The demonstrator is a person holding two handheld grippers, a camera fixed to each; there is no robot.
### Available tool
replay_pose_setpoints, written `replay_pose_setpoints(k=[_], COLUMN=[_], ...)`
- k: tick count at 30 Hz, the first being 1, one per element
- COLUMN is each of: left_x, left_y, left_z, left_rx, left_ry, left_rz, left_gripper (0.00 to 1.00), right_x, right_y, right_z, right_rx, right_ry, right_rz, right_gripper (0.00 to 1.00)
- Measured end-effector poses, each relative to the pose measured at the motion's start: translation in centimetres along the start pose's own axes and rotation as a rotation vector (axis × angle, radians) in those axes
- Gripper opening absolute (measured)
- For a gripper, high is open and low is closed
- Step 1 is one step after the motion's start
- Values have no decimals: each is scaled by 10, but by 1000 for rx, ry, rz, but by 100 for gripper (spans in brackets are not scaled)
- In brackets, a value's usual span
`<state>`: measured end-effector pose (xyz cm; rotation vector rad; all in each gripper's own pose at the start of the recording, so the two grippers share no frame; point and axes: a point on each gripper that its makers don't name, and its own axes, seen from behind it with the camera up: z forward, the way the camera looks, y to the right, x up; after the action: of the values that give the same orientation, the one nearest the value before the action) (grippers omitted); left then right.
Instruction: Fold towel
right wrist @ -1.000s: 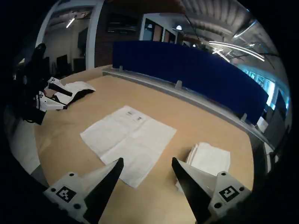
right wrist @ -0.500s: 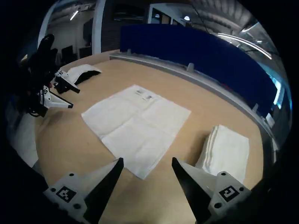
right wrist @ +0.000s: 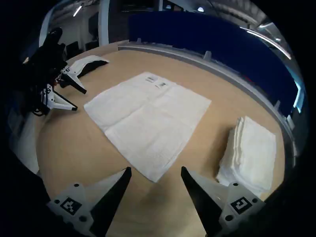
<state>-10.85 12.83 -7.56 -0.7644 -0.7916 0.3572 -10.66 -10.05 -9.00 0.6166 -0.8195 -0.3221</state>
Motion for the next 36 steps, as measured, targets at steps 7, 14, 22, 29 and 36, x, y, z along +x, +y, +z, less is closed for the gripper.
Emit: replay_pose_setpoints(k=[7, 14, 22, 29, 36], left_x=[-5, -7, -10, -9, -9], left_y=[-1, 1, 4, 7, 10], left_z=[6, 9, 13, 16, 16], left_rx=[-17, -21, -18, -24, -28], left_ry=[-37, -59, -87, -93, -96], left_rz=[1, 22, 21, 35, 45], left_gripper=[89, 89, 64, 53, 42], right_x=[-6, -12, -18, -21, -23], right_y=[-1, -3, -5, -6, -7], right_z=[7, 12, 16, 17, 18], right_rx=[9, 20, 35, 43, 45], right_ry=[-13, -31, -53, -60, -59], right_rz=[4, 6, 11, 14, 20], right_gripper=[92, 81, 59, 46, 39])
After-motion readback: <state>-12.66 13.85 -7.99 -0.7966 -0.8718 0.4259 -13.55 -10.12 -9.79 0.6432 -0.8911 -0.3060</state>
